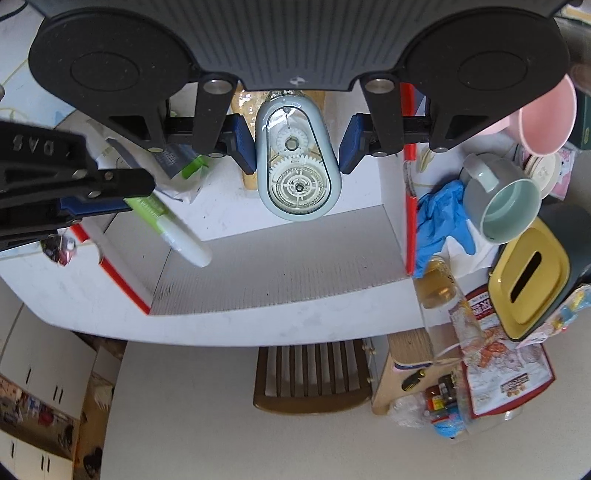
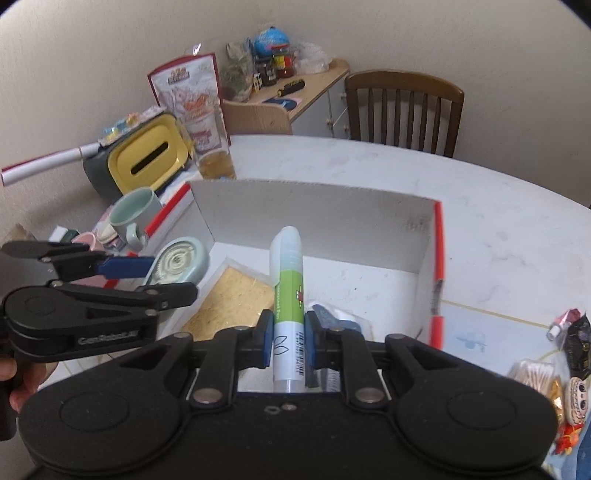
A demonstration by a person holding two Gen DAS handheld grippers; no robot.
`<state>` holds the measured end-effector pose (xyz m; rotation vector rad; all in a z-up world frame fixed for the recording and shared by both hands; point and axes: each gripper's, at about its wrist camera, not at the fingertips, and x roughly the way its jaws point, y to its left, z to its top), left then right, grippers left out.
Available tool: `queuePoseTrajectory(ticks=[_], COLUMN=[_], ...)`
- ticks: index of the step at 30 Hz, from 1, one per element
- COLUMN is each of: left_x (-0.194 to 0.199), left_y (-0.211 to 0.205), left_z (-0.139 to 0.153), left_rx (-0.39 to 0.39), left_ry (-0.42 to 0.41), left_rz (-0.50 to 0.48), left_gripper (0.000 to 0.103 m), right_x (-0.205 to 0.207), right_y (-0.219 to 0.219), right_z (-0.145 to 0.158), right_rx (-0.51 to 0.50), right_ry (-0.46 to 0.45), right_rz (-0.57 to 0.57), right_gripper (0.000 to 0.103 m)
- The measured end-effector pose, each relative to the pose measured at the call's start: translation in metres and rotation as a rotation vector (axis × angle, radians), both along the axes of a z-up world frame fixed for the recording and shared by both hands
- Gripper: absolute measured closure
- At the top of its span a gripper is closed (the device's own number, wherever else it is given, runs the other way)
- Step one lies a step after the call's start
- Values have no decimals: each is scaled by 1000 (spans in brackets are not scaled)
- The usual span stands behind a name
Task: Organize objects
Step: 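Carry the correction tape and glue stick into the box and lower them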
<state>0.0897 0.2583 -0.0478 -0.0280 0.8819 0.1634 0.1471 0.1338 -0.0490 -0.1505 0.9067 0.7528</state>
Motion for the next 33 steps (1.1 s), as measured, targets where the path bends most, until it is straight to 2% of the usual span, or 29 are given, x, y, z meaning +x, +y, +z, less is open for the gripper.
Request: queuePoseTrajectory(ticks=[12, 19, 28, 33], left_x=[26, 35, 41, 41], left_y=[3, 3, 10, 12], left_z=[-31, -43, -49, -49], left_rx=[2, -23, -72, -87], left_ry=[106, 181, 224, 225], left_rz=[-47, -73, -63, -63], left_gripper=[55, 55, 55, 55], right_x=[2, 5, 5, 3], right_y=[25, 34, 37, 35], right_z=[-32, -46, -52, -49], right_rx=[-110, -166, -192, -187], right_ry=[35, 68, 73, 68], right_rz=[29, 28, 27, 34], right_gripper=[86, 86, 86, 81])
